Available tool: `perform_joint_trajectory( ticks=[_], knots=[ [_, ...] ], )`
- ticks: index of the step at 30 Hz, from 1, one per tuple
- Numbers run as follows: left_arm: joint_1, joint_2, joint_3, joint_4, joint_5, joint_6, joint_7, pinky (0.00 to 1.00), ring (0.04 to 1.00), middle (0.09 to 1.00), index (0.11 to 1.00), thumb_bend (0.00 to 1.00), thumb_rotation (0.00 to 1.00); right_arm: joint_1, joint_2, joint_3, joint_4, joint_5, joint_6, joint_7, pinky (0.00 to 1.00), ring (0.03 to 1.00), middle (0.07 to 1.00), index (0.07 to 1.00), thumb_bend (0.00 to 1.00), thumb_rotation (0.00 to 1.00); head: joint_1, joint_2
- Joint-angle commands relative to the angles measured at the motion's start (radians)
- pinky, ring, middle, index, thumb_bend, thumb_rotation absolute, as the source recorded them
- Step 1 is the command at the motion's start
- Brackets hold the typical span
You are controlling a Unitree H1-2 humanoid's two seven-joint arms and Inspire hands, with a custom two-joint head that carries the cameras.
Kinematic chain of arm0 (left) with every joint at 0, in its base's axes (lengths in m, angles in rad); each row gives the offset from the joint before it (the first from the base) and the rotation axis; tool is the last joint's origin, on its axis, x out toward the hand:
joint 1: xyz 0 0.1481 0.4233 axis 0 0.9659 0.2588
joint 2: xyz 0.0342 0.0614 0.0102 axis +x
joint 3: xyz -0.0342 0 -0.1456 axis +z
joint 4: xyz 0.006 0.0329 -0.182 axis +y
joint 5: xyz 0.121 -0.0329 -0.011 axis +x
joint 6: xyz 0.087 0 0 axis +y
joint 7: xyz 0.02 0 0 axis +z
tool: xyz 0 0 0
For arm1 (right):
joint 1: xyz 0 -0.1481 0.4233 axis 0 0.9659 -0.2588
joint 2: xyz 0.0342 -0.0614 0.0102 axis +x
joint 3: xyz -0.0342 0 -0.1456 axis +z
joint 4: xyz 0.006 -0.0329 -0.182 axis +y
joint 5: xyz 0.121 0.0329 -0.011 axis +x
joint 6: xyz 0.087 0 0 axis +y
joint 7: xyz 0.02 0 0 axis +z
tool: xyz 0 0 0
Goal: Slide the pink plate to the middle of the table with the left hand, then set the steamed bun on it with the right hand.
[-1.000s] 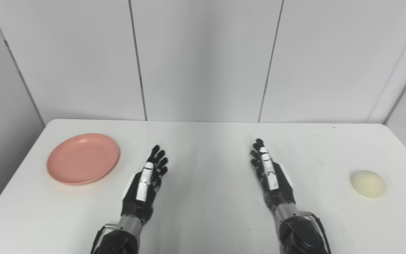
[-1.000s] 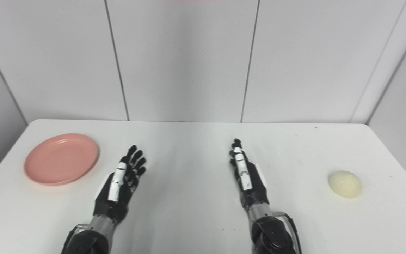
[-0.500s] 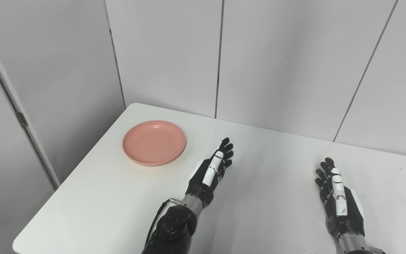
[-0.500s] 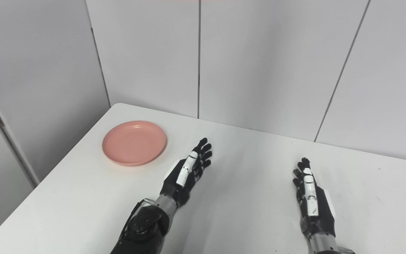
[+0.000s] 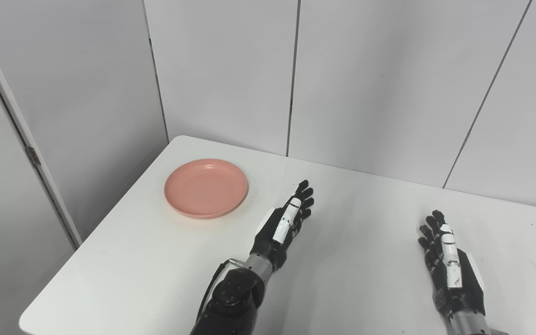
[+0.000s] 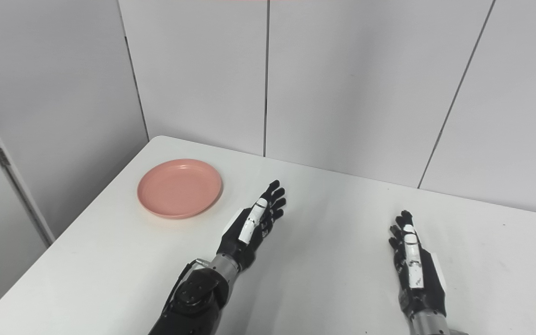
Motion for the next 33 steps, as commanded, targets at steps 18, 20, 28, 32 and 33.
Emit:
perform_joint_trajectory(
  ticks=[18,20,28,32,33],
  knots=[
    [0.055,0.001,-0.006,-0.214,0.009,0.15,0.043,0.95,0.919,0.93,0.933,0.46,1.0,0.026,-0.011,-0.012,0.052,0.002,0.042,0.013,1.0,1.0,1.0,1.0,0.1,1.0,-0.006,0.02],
    [0.041,-0.002,0.0,-0.266,0.002,0.16,0.051,0.92,0.902,0.916,0.917,0.47,1.0,0.025,-0.013,-0.013,0.05,0.005,0.042,0.016,1.0,1.0,1.0,1.0,0.1,1.0,-0.006,0.021],
    [-0.006,0.014,0.033,-0.459,0.011,0.204,0.102,0.94,0.881,0.884,0.885,0.49,1.0,0.023,-0.015,-0.023,0.056,0.013,0.044,0.026,1.0,1.0,1.0,1.0,0.11,1.0,0.004,0.026],
    [-0.003,0.035,0.057,-0.56,0.013,0.217,0.129,0.91,0.871,0.882,0.879,0.5,1.0,0.024,-0.018,-0.024,0.054,0.013,0.048,0.028,1.0,1.0,1.0,1.0,0.11,1.0,0.009,0.03],
    [-0.003,0.039,0.064,-0.582,0.009,0.224,0.135,0.91,0.867,0.879,0.877,0.5,1.0,0.024,-0.019,-0.024,0.051,0.014,0.051,0.029,1.0,1.0,1.0,1.0,0.11,1.0,0.009,0.033]
  ],
)
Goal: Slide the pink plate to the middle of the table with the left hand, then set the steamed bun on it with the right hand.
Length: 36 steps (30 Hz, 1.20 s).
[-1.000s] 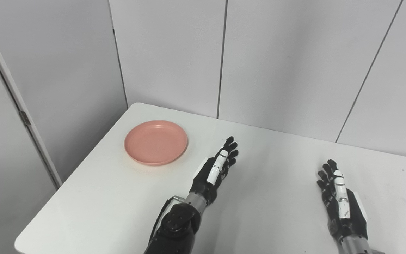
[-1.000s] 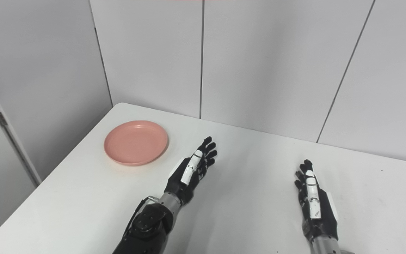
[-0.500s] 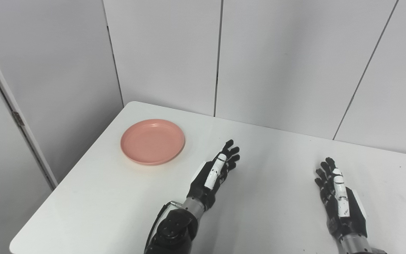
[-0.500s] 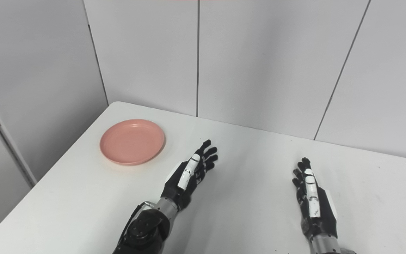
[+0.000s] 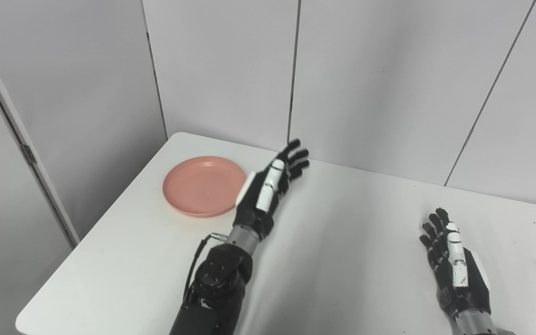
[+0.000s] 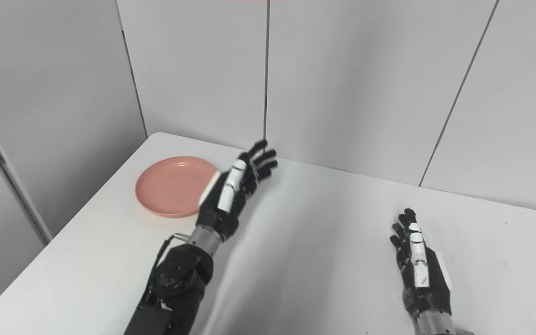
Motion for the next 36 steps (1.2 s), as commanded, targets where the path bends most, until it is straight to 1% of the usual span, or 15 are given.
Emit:
perform_joint_trajectory(
  ticks=[1,3,7,11,14,18,20,22,25,27,30,33,36],
  knots=[
    [-0.026,0.015,0.014,-0.067,0.004,0.005,0.018,0.91,0.866,0.876,0.876,0.5,1.0,0.042,-0.013,-0.012,0.043,0.003,0.044,-0.002,1.0,1.0,1.0,1.0,0.11,1.0,0.0,0.004],
    [-0.025,0.016,0.028,-0.101,-0.001,0.018,0.029,0.91,0.872,0.875,0.879,0.51,1.0,0.043,-0.013,-0.014,0.036,0.005,0.053,-0.006,1.0,1.0,1.0,1.0,0.11,1.0,0.001,0.006],
    [-0.02,0.032,0.073,-0.196,-0.018,0.033,0.055,0.89,0.871,0.872,0.875,0.5,1.0,0.04,-0.025,-0.011,0.041,0.009,0.047,0.009,1.0,1.0,1.0,1.0,0.12,1.0,0.014,0.009],
    [-0.018,0.045,0.103,-0.236,-0.026,0.033,0.069,0.88,0.872,0.874,0.876,0.49,1.0,0.041,-0.032,-0.007,0.034,0.004,0.051,0.011,1.0,1.0,1.0,1.0,0.11,1.0,0.019,0.011],
    [-0.017,0.059,0.139,-0.259,-0.038,0.028,0.088,0.88,0.876,0.883,0.886,0.5,1.0,0.039,-0.037,-0.009,0.038,0.006,0.057,0.011,1.0,1.0,1.0,1.0,0.11,1.0,0.025,0.014],
    [-0.022,0.071,0.183,-0.262,-0.05,0.016,0.11,0.86,0.87,0.881,0.886,0.49,1.0,0.038,-0.039,-0.014,0.044,0.013,0.049,0.015,1.0,1.0,1.0,1.0,0.11,1.0,0.033,0.018],
    [-0.024,0.083,0.203,-0.259,-0.05,0.007,0.122,0.86,0.872,0.877,0.883,0.47,1.0,0.038,-0.041,-0.012,0.047,0.012,0.04,0.019,1.0,1.0,1.0,1.0,0.12,1.0,0.037,0.017],
    [-0.022,0.102,0.226,-0.246,-0.05,-0.011,0.128,0.87,0.878,0.883,0.887,0.48,1.0,0.04,-0.04,-0.011,0.042,0.012,0.042,0.021,1.0,1.0,1.0,1.0,0.13,1.0,0.037,0.017],
    [-0.02,0.118,0.261,-0.239,-0.069,-0.016,0.136,0.88,0.885,0.897,0.893,0.48,1.0,0.042,-0.039,-0.011,0.031,0.009,0.053,0.016,1.0,1.0,1.0,1.0,0.13,1.0,0.041,0.017],
    [-0.022,0.126,0.295,-0.232,-0.096,-0.02,0.151,0.88,0.884,0.893,0.889,0.47,1.0,0.042,-0.04,-0.011,0.027,0.008,0.054,0.016,1.0,1.0,1.0,1.0,0.13,1.0,0.043,0.018],
    [-0.021,0.149,0.333,-0.203,-0.114,-0.032,0.159,0.9,0.898,0.906,0.902,0.48,1.0,0.041,-0.038,-0.015,0.029,0.016,0.055,0.018,1.0,1.0,1.0,1.0,0.12,1.0,0.04,0.02],
    [-0.022,0.162,0.353,-0.172,-0.123,-0.048,0.163,0.89,0.902,0.915,0.913,0.49,1.0,0.04,-0.038,-0.014,0.03,0.015,0.056,0.018,1.0,1.0,1.0,1.0,0.12,1.0,0.041,0.02],
    [-0.025,0.175,0.37,-0.136,-0.141,-0.062,0.163,0.92,0.914,0.923,0.928,0.49,1.0,0.042,-0.042,-0.009,0.026,0.009,0.058,0.019,1.0,1.0,1.0,1.0,0.12,1.0,0.047,0.024]
  ],
)
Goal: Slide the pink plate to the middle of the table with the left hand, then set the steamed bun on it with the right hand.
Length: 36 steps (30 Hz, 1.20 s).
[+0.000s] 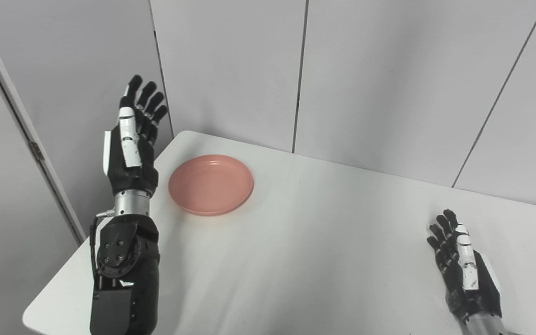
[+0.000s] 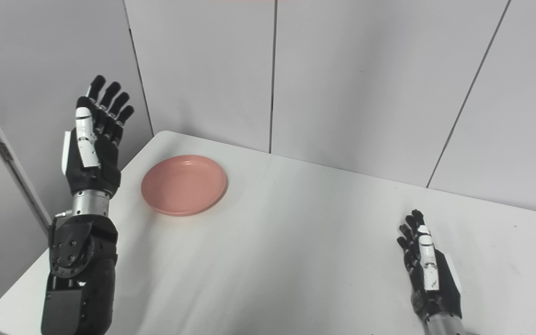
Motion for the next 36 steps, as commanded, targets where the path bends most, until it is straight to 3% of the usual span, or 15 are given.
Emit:
perform_joint_trajectory(
  ticks=[1,15,36],
  knots=[
    [-0.033,0.027,0.01,0.007,-0.015,-0.057,0.007,0.93,0.921,0.928,0.932,0.49,1.0,0.041,-0.018,-0.008,0.026,-0.007,0.052,-0.006,1.0,1.0,1.0,1.0,0.12,1.0,0.0,0.001],
    [-0.043,0.068,0.054,0.169,-0.042,-0.129,0.017,0.94,0.919,0.929,0.938,0.47,1.0,0.042,-0.015,-0.011,0.021,-0.001,0.053,-0.005,1.0,1.0,1.0,1.0,0.12,1.0,0.0,0.005],
    [-0.059,0.097,0.074,0.332,-0.089,-0.119,0.028,0.96,0.934,0.941,0.953,0.46,1.0,0.046,-0.011,-0.016,0.015,0.009,0.047,-0.001,1.0,1.0,1.0,1.0,0.11,1.0,0.003,0.015]
  ],
)
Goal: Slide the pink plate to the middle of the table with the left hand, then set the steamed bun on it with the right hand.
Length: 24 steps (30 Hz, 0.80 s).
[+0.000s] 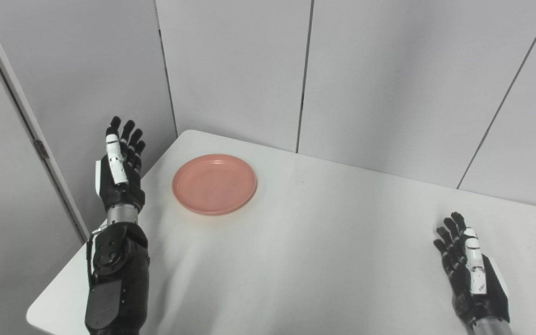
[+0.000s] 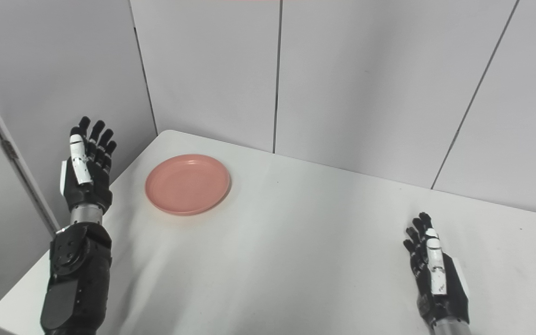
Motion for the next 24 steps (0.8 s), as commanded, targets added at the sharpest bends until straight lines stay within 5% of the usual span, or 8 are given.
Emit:
perform_joint_trajectory(
  ticks=[1,24],
  knots=[
    [-0.045,0.038,-0.002,-0.002,0.001,-0.032,0.004,0.95,0.932,0.941,0.954,0.46,1.0,0.038,-0.01,-0.009,0.031,0.001,0.037,-0.001,1.0,1.0,1.0,1.0,0.11,1.0,0.0,0.002],
    [-0.07,0.031,0.004,0.181,-0.057,0.006,-0.003,0.95,0.927,0.942,0.96,0.43,1.0,0.045,-0.003,-0.013,-0.006,0.006,0.078,-0.016,1.0,1.0,1.0,1.0,0.1,1.0,0.004,0.014]
  ],
)
